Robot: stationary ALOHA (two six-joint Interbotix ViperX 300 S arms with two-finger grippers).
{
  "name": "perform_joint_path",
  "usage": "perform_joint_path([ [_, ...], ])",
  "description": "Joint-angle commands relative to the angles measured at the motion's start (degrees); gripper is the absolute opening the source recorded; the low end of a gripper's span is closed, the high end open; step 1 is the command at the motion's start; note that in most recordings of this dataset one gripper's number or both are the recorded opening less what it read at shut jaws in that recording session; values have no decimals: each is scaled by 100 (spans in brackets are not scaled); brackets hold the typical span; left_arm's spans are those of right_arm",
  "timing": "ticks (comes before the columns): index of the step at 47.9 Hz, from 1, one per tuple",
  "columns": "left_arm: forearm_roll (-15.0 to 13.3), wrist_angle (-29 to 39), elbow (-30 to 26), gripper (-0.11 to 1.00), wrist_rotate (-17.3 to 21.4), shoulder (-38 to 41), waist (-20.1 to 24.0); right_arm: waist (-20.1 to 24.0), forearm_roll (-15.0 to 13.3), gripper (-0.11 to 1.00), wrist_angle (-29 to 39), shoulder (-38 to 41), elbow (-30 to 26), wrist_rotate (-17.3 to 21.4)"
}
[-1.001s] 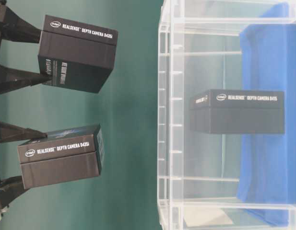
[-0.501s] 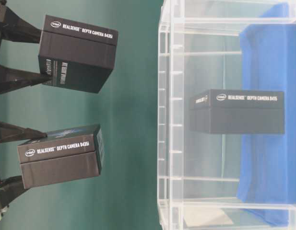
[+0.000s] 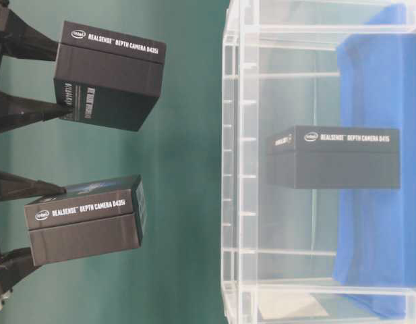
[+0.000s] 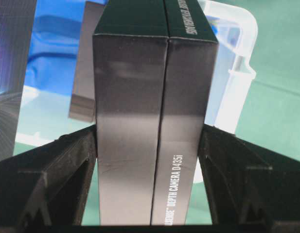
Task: Take the box out of the case with both arms.
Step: 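Carry both boxes forward over the case rim toward the table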
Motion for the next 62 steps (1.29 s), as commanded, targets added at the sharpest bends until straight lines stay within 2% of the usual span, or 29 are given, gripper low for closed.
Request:
perform_joint_path([
  [1,26,-26,-123,63,0,-141,9,9,-26,67,-26,-149,-149,9],
  [24,26,-9,-105,63,35,-141,0,62,0,67,0,-149,-211,35],
  [37,18,132,-70,63,-70,-158,-290,360,9,67,220,-149,-220,360],
  [41,26,193,-53,63,-255,-149,-475,562,9,67,316,-149,-220,457],
  [51,26,202,0,63,-1020,-149,-1037,1187,9,67,650,-158,-220,826],
  [62,79,229,176,63,-2039,-176,-1819,2074,-35,67,729,-132,-211,1573],
])
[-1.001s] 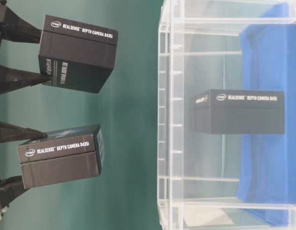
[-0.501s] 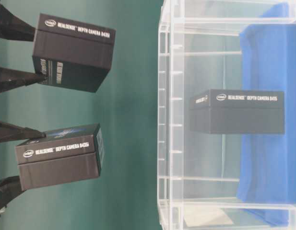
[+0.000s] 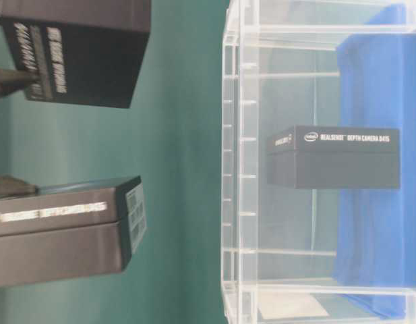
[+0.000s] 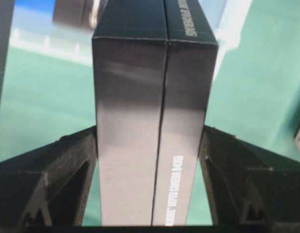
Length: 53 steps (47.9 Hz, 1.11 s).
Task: Take the box out of the case with both arms.
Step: 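Carry both boxes forward over the case rim toward the table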
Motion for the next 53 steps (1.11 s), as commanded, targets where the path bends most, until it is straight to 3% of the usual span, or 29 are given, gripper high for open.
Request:
perform_joint_path([
  [1,53,-35,18,63,-343,-132,-343,343,-35,67,-53,-132,-141,220],
  [11,70,-9,193,63,-1125,-185,-1002,984,-149,67,-62,-105,-149,870],
  [22,70,246,334,63,-1652,-220,-1459,1441,-193,67,-53,-44,-149,1406],
  [38,132,272,387,63,-1846,-229,-1749,1872,-193,67,-44,88,-149,2083],
  [53,158,255,457,63,-1863,-246,-1775,1951,-202,67,70,114,-149,2162],
])
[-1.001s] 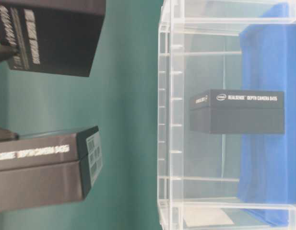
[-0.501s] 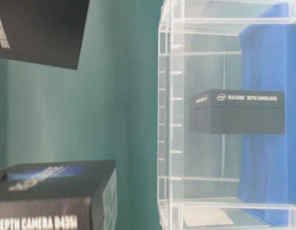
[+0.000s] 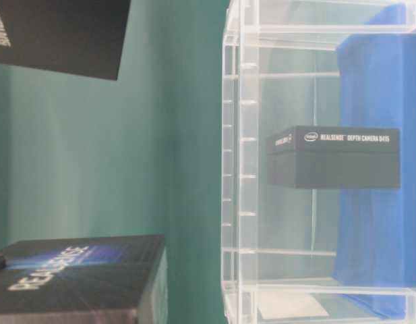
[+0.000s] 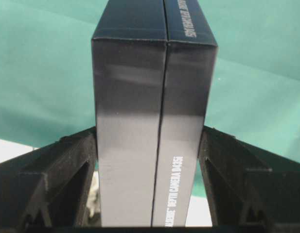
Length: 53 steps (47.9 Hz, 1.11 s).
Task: Take the box out of the case with both arms.
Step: 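Carry both boxes forward over the case rim toward the table, then move both held boxes further forward onto the green cloth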
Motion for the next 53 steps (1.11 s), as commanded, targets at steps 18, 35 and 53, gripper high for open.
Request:
perform_joint_path([
  [18,35,-149,149,63,-9,-308,-9,9,-132,67,35,-97,-105,26],
  [35,35,-185,237,63,0,-352,-9,0,-123,67,-9,-97,-105,26],
  [53,35,-185,246,63,0,-352,-9,-9,-132,67,-26,-79,-97,26],
])
